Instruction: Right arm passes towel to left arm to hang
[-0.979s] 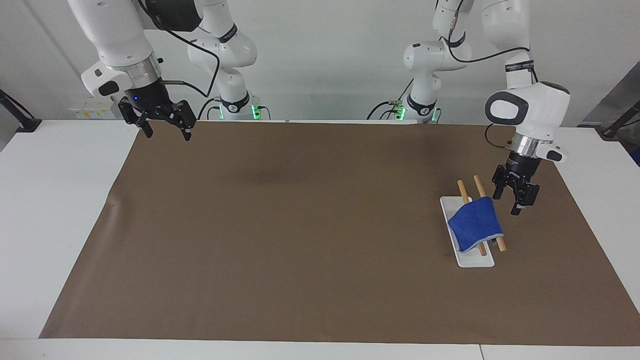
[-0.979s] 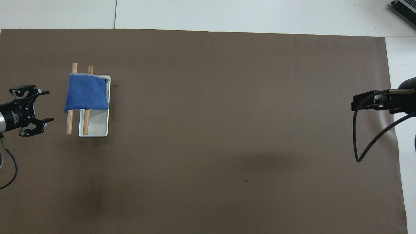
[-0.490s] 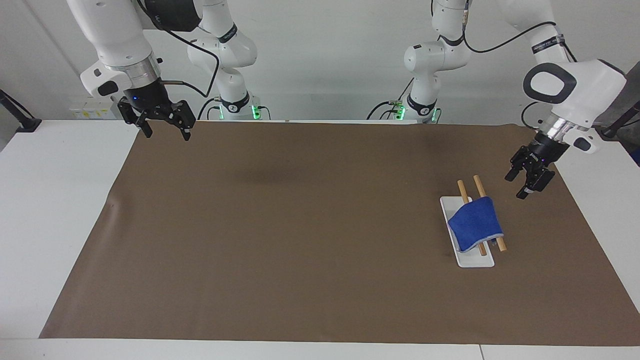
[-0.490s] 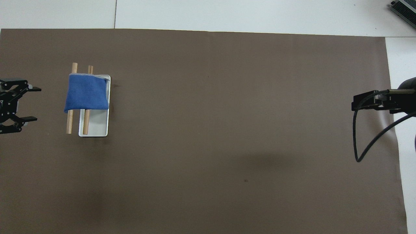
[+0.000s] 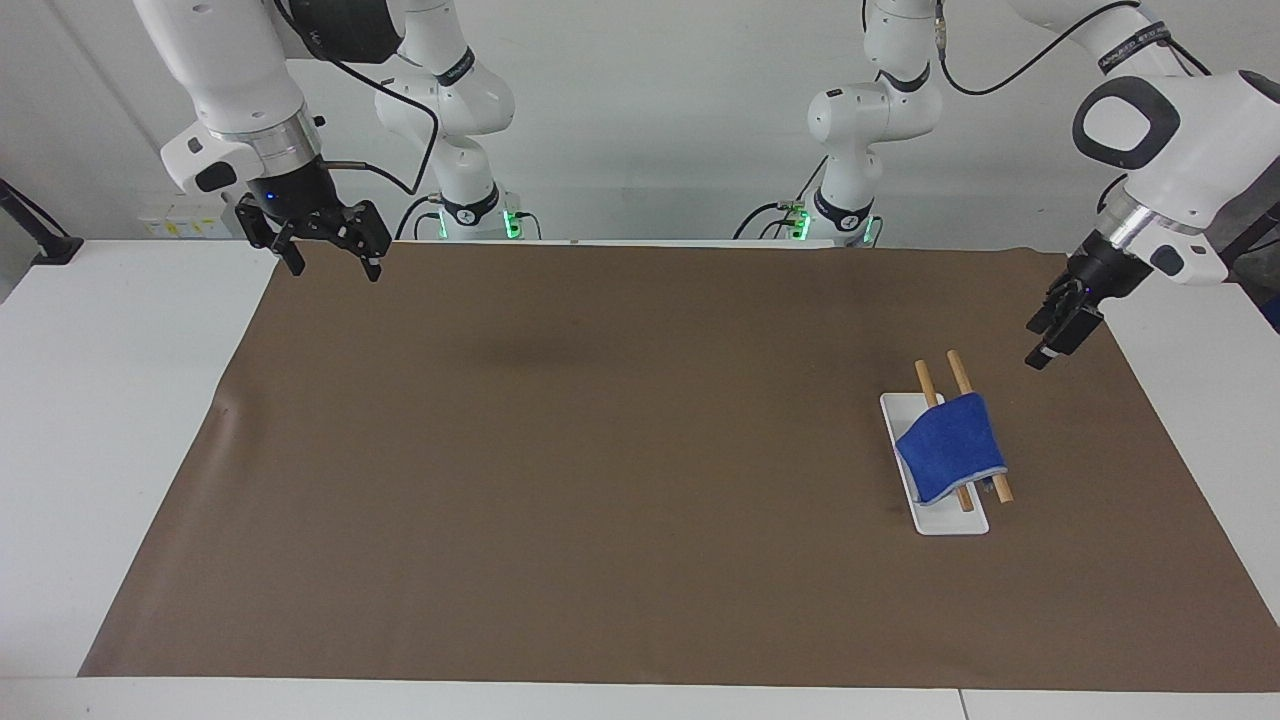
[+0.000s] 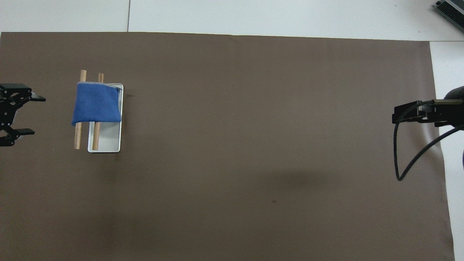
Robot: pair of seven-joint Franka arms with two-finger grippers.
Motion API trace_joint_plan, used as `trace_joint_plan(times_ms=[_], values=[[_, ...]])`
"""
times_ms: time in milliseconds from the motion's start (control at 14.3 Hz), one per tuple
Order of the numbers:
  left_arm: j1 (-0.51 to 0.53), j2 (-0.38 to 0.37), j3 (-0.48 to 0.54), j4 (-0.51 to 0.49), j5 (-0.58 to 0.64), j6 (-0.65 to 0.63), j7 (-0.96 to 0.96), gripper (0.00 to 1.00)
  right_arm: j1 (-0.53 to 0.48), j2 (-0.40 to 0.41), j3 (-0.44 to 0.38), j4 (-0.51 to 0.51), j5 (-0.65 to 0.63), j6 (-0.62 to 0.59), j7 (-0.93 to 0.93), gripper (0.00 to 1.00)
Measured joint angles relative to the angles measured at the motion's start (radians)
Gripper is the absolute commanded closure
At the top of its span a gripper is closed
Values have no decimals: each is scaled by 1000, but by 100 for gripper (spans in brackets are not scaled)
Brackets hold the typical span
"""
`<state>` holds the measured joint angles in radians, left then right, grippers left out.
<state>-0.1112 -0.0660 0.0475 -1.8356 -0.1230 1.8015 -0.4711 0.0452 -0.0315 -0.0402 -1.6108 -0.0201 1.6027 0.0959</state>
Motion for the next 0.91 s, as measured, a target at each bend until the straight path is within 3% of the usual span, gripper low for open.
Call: trace_joint_plan(times_ms=[420,909], values=[[-54,1,4,81,74,-174,261,0,0,0,0,0,0,0,0,0],[-53,23,9,131,143,-146,365,0,0,0,0,0,0,0,0,0]])
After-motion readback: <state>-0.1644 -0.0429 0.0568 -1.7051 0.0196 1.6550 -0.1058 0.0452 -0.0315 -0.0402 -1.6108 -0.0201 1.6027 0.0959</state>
